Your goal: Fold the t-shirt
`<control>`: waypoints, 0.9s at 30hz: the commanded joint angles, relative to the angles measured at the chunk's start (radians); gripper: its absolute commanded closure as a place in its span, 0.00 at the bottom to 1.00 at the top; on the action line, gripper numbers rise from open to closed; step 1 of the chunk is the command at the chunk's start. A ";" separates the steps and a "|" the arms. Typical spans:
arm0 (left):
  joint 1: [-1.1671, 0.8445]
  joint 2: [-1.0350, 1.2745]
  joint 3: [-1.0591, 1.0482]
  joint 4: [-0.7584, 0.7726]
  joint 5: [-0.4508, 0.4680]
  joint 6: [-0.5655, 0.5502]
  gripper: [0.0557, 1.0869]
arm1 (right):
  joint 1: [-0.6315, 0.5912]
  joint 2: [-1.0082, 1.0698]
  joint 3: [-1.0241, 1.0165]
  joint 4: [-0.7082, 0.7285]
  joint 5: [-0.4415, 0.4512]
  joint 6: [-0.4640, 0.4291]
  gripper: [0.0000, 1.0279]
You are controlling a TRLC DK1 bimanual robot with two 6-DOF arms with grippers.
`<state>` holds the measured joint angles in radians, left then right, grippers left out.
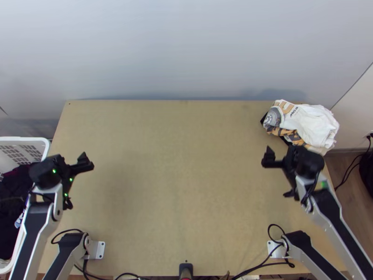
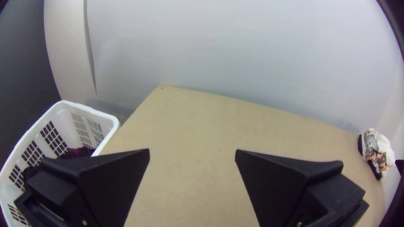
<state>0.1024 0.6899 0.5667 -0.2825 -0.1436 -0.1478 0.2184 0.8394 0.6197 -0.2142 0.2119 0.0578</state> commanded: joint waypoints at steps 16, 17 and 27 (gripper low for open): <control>-0.038 -0.690 -0.548 0.353 0.019 0.016 0.04 | 0.012 -0.843 -0.551 0.101 0.107 -0.116 0.04; -0.036 -0.690 -0.551 0.348 0.019 0.019 0.04 | 0.009 -0.843 -0.557 0.099 0.109 -0.108 0.04; -0.021 -0.691 -0.565 0.298 0.035 0.287 0.04 | -0.024 -0.841 -0.566 0.095 0.110 -0.095 0.04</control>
<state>0.0647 0.0456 0.0273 0.0307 -0.1165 -0.0639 0.2085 0.0326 0.0696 -0.1150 0.3225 -0.0414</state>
